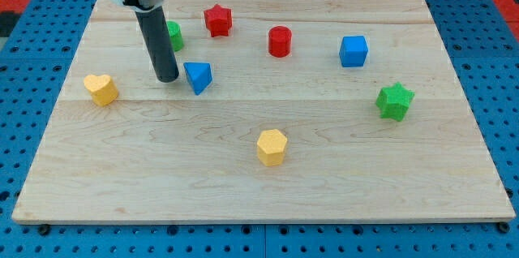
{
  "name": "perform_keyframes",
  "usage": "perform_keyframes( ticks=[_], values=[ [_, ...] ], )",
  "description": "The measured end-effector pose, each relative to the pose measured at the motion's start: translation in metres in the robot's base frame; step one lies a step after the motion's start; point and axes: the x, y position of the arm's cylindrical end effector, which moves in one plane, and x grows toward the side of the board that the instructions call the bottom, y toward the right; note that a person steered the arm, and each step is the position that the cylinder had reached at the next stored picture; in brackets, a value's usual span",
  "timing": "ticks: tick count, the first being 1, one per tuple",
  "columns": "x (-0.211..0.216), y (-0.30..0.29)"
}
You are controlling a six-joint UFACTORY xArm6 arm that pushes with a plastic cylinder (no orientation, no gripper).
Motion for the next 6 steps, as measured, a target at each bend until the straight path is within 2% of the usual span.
perform_keyframes(
  ticks=[2,6],
  values=[
    [0.02,0.083],
    [0.028,0.194]
  ],
)
